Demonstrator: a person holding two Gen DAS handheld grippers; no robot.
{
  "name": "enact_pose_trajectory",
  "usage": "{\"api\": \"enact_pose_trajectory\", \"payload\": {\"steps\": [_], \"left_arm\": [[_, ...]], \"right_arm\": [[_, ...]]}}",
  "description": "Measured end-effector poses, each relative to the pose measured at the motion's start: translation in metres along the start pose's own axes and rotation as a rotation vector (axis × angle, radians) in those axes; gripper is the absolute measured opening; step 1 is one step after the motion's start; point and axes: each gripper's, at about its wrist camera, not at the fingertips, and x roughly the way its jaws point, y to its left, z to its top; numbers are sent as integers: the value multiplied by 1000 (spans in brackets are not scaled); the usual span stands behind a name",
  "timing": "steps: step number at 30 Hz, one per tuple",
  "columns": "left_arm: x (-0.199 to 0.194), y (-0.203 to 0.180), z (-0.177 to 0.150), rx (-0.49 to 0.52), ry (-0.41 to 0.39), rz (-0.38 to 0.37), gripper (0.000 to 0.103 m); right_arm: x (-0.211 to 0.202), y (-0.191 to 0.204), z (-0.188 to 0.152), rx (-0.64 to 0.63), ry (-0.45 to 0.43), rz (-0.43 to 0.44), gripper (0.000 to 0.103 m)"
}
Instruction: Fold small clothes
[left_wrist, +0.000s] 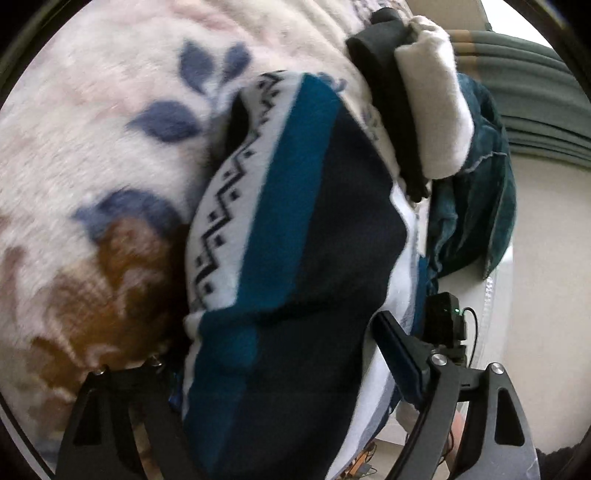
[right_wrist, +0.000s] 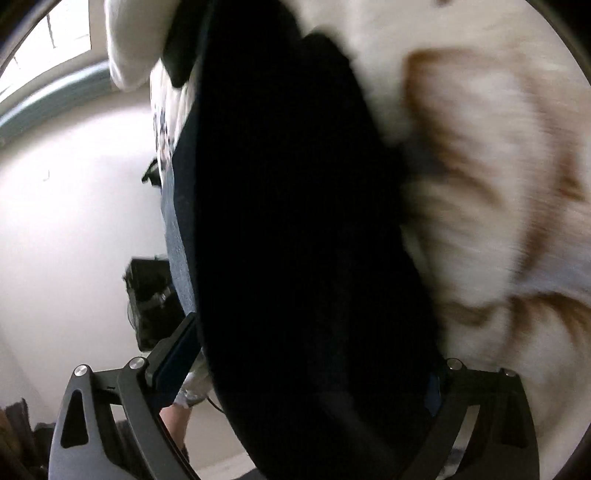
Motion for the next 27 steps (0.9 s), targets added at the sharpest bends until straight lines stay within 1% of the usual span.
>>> {"api": "enact_pose_trajectory", "payload": {"steps": [1, 2, 3, 4, 5, 6, 8, 12, 15, 17, 19, 20, 23, 25, 26, 27], "left_arm": [[-1, -3, 0, 8, -9, -8, 82], [-3, -9, -2, 29, -25, -14, 71], [-5, -12, -4, 42, -35, -19, 42], [-7, -16, -5, 46, -42, -31, 33], [-7, -18, -5, 51, -50, -29, 32], [-10, -23, -5, 62, -57, -22, 30], [-16, -33, -4, 66, -67, -28, 29], [-35, -62, 9, 94, -84, -46, 29], [-43, -103, 32, 146, -90, -54, 29], [-47, -134, 54, 183, -95, -62, 29], [-46, -168, 86, 227, -99, -82, 29], [-44, -189, 106, 255, -103, -84, 29], [-37, -230, 156, 323, -124, -85, 29], [-28, -256, 202, 352, -143, -89, 29], [-24, -264, 221, 360, -153, -90, 29], [-20, -267, 234, 367, -156, -90, 29]], "right_arm": [[5, 3, 1, -10, 12, -9, 100], [12, 7, 2, -23, 19, -30, 99], [14, 10, 2, -31, 18, -37, 98], [16, 15, 1, -52, 15, -35, 86], [15, 18, -1, -66, 3, -41, 49], [13, 20, -3, -59, -18, -29, 41], [10, 25, -8, -57, -49, -26, 38], [-6, 52, -20, -73, -110, -13, 35], [-29, 82, -21, -98, -168, 0, 34], [-46, 103, -16, -111, -200, 7, 34], [-69, 132, -2, -140, -240, 10, 34], [-78, 141, 6, -147, -260, 9, 34], [-108, 173, 40, -168, -328, 1, 34], [-130, 197, 75, -189, -379, -3, 34], [-135, 204, 86, -193, -392, -3, 34], [-142, 214, 111, -196, -407, 2, 34]]}}
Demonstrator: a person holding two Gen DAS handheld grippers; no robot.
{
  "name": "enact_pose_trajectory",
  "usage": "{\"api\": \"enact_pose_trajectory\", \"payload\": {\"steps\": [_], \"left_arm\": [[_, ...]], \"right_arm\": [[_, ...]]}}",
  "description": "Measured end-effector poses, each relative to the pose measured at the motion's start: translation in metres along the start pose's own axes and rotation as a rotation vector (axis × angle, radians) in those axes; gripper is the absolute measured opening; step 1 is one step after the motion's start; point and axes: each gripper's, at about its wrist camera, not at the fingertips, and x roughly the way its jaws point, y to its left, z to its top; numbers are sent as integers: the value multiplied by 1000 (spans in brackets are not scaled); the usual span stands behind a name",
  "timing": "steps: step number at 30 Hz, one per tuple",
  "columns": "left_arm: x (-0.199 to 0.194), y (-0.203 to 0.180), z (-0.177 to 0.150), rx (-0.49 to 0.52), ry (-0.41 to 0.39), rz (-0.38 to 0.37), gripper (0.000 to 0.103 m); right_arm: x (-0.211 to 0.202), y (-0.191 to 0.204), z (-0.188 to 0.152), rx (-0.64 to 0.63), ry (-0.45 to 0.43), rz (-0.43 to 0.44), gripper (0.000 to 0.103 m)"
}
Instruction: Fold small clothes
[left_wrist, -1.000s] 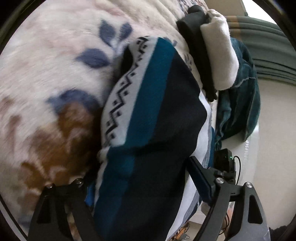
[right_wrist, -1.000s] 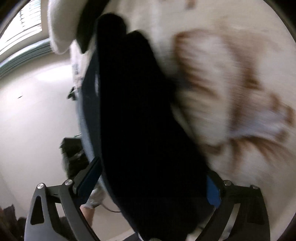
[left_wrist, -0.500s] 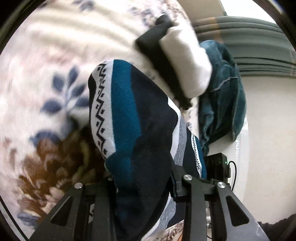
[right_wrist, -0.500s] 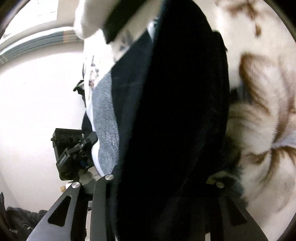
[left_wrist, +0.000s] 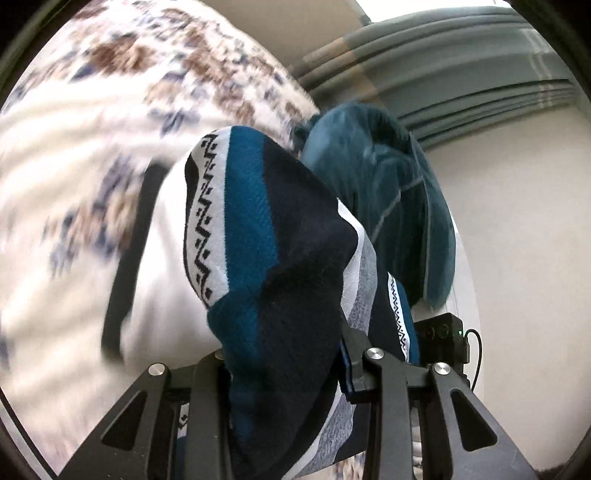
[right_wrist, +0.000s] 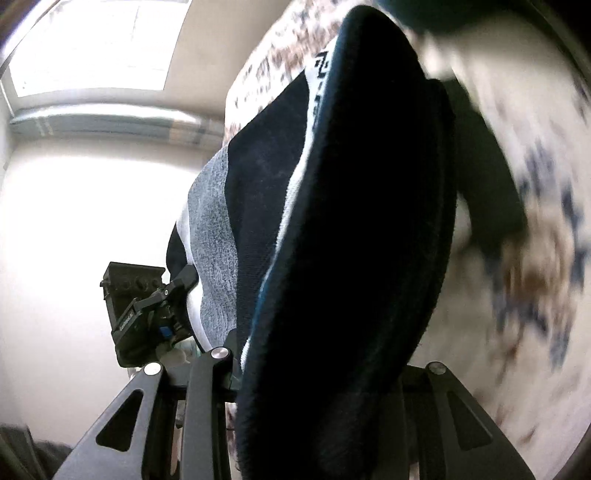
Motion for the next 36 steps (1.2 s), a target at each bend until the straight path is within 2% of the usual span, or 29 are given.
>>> {"api": "enact_pose_trajectory", "payload": {"steps": [2, 5, 9, 10, 13, 14, 15, 16, 17, 18, 20, 24, 25, 26, 27, 28, 29, 32, 36], "left_arm": [[20, 9, 36, -5, 4, 16, 29], [46, 39, 63, -49, 47, 54, 30], [69, 67, 70, -61, 110, 154, 31], [67, 70, 69, -66, 112, 163, 32], [51, 60, 60, -12, 80, 214, 42], [45, 52, 53, 30, 65, 273, 52], [40, 45, 48, 76, 50, 338, 70], [35, 37, 39, 120, 33, 397, 80], [27, 28, 28, 158, 10, 439, 91], [23, 24, 21, 181, -11, 461, 91], [13, 16, 0, 206, -32, 492, 92], [17, 25, -22, 174, -31, 551, 92], [20, 30, -24, 159, -20, 564, 92], [21, 35, -28, 141, -12, 576, 92], [21, 38, -30, 129, -11, 583, 92], [19, 40, -33, 122, -14, 588, 92], [17, 40, -36, 120, -19, 595, 92], [12, 40, -40, 111, -34, 616, 92], [7, 24, -43, 137, -61, 690, 92]], "right_arm": [[7, 4, 42, -2, -19, -4, 34], [27, 1, 89, 3, -20, -26, 34], [61, -11, 135, 7, 27, -141, 37], [66, -13, 142, 17, 40, -179, 44], [58, -9, 148, 13, 29, -249, 57], [49, -6, 142, -2, 17, -267, 61], [38, -3, 141, -22, -2, -294, 63], [27, -6, 146, -44, -21, -327, 65], [15, 0, 133, -76, -50, -380, 66], [-5, -4, 134, -92, -69, -418, 66], [-34, -17, 126, -97, -90, -438, 66], [-42, -40, 96, -7, -76, -378, 66], [-39, -48, 88, 19, -80, -360, 64], [-40, -54, 85, 35, -97, -330, 58], [-39, -59, 83, 44, -107, -298, 29], [-36, -60, 80, 57, -115, -284, 19], [-42, -59, 76, 67, -161, -300, 14], [-52, -51, 68, 49, -243, -396, 12], [-32, -58, 67, 48, -167, -551, 13]]}}
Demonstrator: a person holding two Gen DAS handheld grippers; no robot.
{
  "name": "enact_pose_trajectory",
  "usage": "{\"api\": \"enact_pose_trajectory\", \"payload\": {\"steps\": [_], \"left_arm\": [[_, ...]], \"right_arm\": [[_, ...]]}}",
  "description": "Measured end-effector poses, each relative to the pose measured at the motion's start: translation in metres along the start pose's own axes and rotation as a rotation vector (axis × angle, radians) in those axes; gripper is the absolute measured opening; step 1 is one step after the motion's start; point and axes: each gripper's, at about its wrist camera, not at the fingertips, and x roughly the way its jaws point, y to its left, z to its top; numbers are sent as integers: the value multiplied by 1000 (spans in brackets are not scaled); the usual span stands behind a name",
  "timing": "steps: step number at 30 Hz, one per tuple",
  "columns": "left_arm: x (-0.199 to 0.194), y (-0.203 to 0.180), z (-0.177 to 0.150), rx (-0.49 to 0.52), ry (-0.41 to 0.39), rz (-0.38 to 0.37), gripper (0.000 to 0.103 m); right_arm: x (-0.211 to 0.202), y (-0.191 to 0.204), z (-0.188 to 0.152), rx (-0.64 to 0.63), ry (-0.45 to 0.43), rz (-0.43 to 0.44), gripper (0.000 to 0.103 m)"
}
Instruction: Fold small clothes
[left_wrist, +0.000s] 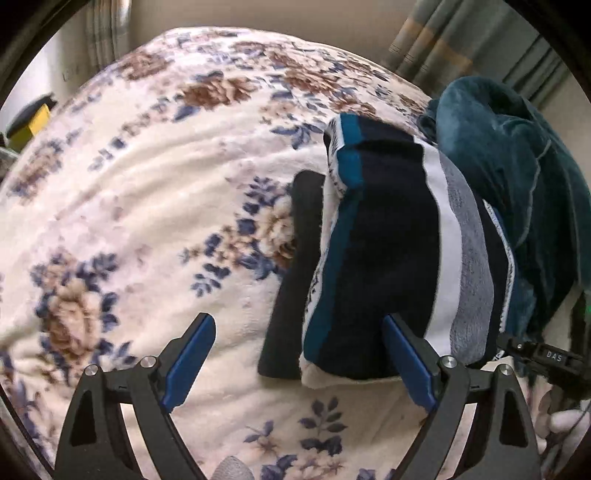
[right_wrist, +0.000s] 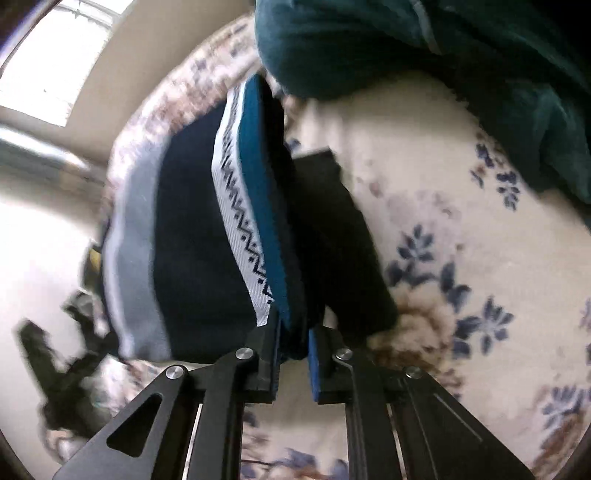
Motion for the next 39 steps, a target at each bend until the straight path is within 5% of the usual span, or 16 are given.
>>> {"api": "enact_pose_trajectory", "payload": {"steps": [1, 3, 5, 7, 13, 17, 39], "left_arm": [[-4, -3, 0, 10, -11, 12, 92], [-19, -16, 0, 45, -41, 55, 92], [-29, -25, 1, 73, -59, 81, 94], [-40, -36, 1, 102, -65, 126, 100], [-88, -65, -8, 161, -93, 176, 100], [-133, -78, -20, 177, -121, 184, 100], [-439, -121, -112, 207, -358, 102, 100]], "right_arm": [[-1, 9, -1, -35, 7, -44, 16], [-11, 24, -4, -76, -18, -118, 40], [-23, 36, -8, -103, -55, -195, 91], [-38, 51, -16, -135, -109, -306, 101], [-92, 92, -47, -221, -212, -510, 102], [-144, 118, -70, -257, -299, -557, 103], [-488, 211, -261, -339, -630, -477, 103]]}}
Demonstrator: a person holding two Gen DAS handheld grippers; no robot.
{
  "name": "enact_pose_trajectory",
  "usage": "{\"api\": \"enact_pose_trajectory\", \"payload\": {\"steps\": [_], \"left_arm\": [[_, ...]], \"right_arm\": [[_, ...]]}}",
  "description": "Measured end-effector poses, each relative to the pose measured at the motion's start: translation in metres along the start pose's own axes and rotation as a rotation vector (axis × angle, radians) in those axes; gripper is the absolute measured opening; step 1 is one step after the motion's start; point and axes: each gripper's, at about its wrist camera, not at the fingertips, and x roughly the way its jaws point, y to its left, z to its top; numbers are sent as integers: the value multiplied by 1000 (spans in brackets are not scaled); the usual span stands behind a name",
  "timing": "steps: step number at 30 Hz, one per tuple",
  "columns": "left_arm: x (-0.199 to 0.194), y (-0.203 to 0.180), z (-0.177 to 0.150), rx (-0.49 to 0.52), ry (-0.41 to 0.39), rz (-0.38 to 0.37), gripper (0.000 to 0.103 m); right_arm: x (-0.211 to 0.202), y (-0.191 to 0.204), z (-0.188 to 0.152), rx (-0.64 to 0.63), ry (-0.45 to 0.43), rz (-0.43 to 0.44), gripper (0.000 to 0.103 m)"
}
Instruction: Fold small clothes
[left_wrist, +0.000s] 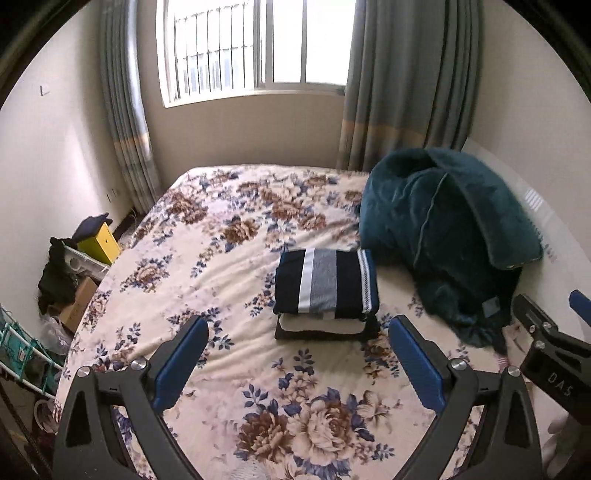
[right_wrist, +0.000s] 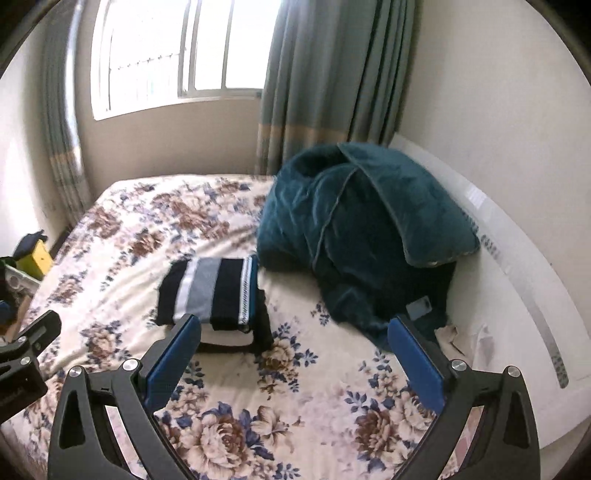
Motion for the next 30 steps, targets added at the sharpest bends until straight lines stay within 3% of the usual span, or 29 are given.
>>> {"api": "enact_pose_trajectory", "payload": {"steps": [6, 15, 30], "left_arm": [[-56, 9, -8, -9, -54, 8, 100], [-97, 21, -21, -37, -82, 25, 100], [-120, 16, -35, -25, -110, 48, 100]], "right_arm": [[-80, -6, -4, -8, -70, 35, 103], [-161, -9, -15, -20, -153, 63, 103], [-190, -16, -22, -8, -163, 101, 103]]}}
